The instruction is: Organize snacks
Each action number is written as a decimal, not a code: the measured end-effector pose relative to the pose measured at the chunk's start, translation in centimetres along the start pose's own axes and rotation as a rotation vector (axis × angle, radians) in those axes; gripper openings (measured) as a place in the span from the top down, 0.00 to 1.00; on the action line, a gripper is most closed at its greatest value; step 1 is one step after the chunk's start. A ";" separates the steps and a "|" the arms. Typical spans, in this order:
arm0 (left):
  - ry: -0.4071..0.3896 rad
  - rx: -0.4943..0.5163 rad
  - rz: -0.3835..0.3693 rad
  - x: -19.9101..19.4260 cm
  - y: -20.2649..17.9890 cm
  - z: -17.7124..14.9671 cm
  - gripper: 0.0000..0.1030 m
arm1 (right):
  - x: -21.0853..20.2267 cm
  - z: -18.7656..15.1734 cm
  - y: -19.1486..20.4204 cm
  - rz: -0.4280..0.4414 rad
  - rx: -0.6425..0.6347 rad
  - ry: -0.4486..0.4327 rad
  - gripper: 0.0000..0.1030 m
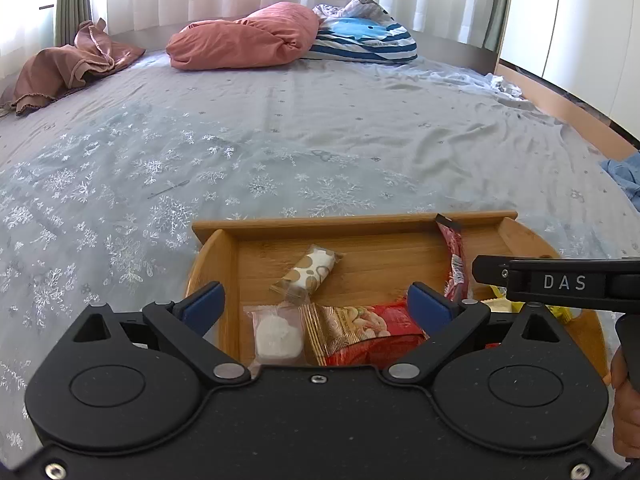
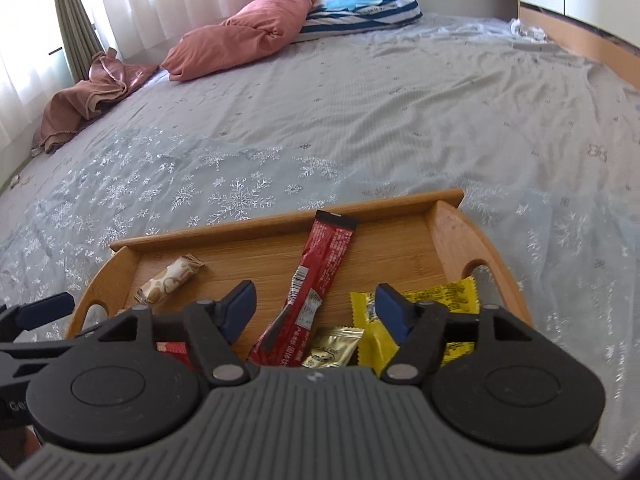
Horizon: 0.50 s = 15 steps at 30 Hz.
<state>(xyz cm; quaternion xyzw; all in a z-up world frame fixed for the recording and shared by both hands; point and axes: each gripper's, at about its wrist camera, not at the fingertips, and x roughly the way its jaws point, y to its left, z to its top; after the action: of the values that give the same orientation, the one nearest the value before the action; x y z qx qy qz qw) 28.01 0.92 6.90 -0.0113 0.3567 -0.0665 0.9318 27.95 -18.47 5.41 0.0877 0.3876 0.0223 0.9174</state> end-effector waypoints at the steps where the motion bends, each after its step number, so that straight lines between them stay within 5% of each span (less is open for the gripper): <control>1: 0.000 -0.001 -0.001 -0.1 0.0 -0.1 0.05 | -0.2 0.0 0.0 -0.003 -0.005 -0.003 0.21; 15: 0.009 0.006 -0.027 -3.5 -0.1 -1.1 0.04 | -3.6 -1.4 -0.8 -0.006 -0.077 -0.043 0.12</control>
<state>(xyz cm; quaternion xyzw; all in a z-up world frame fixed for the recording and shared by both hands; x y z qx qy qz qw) 24.67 1.29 8.40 -0.0129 0.3606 -0.0800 0.9292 24.42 -19.50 6.88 0.0514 0.3669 0.0325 0.9283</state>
